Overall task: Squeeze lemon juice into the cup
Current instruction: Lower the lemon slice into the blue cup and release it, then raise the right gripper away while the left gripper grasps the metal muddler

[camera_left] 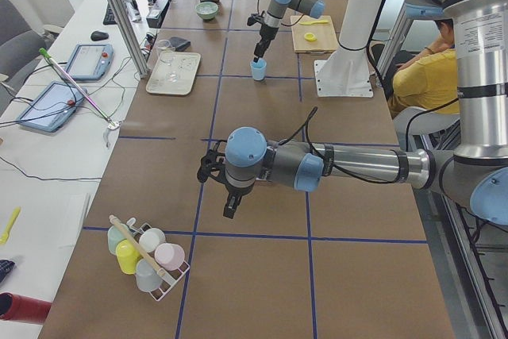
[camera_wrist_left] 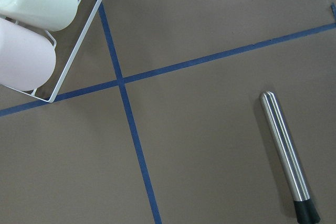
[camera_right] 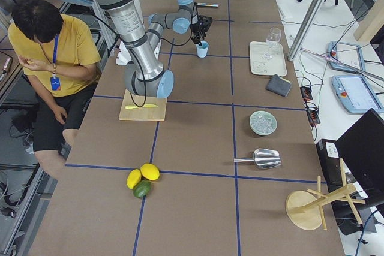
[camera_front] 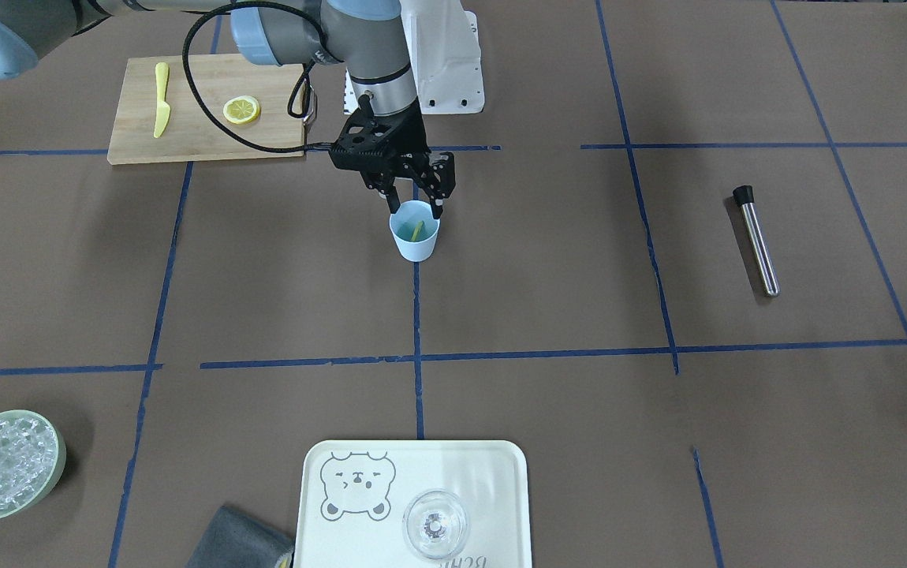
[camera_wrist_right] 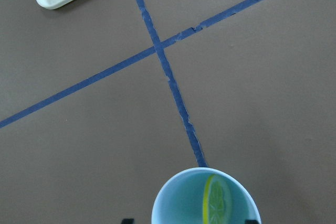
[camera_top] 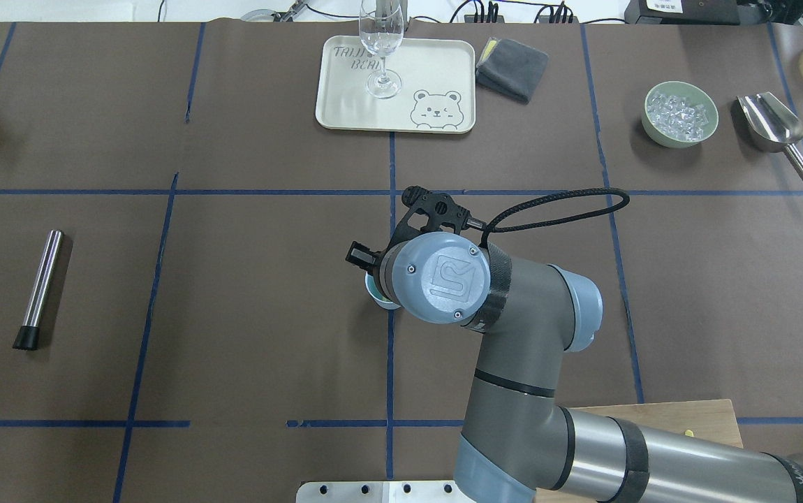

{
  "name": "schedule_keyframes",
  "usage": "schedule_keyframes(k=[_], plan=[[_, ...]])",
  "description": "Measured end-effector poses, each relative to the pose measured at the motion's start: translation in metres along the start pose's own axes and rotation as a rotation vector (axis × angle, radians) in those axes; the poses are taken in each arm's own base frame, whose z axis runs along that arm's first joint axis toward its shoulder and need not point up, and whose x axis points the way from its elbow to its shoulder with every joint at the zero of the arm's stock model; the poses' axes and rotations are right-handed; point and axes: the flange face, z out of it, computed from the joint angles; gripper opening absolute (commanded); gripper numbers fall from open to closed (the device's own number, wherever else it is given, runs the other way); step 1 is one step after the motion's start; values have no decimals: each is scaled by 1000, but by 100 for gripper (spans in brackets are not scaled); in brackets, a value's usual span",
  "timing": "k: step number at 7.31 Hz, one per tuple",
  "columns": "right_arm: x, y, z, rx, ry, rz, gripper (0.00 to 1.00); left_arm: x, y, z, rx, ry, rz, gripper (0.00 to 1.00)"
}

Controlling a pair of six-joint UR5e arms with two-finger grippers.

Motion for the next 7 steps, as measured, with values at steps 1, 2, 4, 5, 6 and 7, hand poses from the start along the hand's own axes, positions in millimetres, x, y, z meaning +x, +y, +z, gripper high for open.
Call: schedule_keyframes(k=[1, 2, 4, 5, 6, 7], plan=[[0, -2, -1, -3, -1, 0, 88, 1, -1, -1, 2, 0, 3, 100], [1, -10, -5, -30, -1, 4, 89, 4, -3, -2, 9, 0, 15, 100], [42, -53, -27, -109, 11, -1, 100, 15, -9, 7, 18, 17, 64, 100], [79, -78, -46, -126, 17, -39, 100, 29, -18, 22, -4, 38, 91, 100], [124, -105, -65, -142, 35, -82, 100, 48, -33, 40, -33, 58, 91, 100], [171, -132, -83, -161, 61, -127, 100, 69, -45, 59, -55, 70, 55, 100]])
